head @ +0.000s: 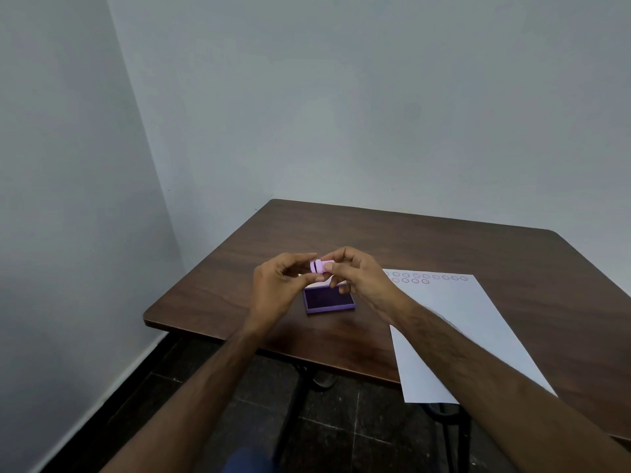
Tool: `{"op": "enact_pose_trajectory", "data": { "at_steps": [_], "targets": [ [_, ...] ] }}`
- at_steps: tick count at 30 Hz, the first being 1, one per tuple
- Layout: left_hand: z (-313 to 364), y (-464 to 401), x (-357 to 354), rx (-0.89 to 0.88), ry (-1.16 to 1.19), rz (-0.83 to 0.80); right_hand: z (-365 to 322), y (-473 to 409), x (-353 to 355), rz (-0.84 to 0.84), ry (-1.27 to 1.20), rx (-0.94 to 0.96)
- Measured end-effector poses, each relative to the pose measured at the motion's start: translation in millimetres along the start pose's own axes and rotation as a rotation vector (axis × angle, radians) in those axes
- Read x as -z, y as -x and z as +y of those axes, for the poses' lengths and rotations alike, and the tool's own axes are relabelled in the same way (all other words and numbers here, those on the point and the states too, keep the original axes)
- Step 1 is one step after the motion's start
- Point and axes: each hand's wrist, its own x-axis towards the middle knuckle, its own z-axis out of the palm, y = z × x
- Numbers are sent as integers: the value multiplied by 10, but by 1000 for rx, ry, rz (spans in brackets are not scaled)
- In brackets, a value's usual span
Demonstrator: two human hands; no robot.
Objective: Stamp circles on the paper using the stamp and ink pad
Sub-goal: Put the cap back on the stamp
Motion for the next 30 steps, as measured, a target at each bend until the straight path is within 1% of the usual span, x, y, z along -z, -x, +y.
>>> {"op": "enact_pose_trajectory", "data": {
  "at_steps": [5,14,18,21,24,27,30],
  "targets": [
    [18,-9,12,0,-1,4,-20,10,15,-8,86,45],
    [-42,-57,44,-113,-95,20,-89,-25,12,-30,173,118],
    [-85,-90,93,-116,-130,1,-129,-120,-49,-57,231,135],
    [-140,-135,171,-81,-173,-24,-170,-273,-126,-115,332,121],
    [-238,-173,278,12,-182,-15,-182,-432,-164,-176,331,56],
    [-390,-193,374,181,-213,-16,-114,-563,-131,-150,335,20],
    [-594,-245,416,271,-364,-28,-11,-659,-65,-106,401,2]
  ]
}}
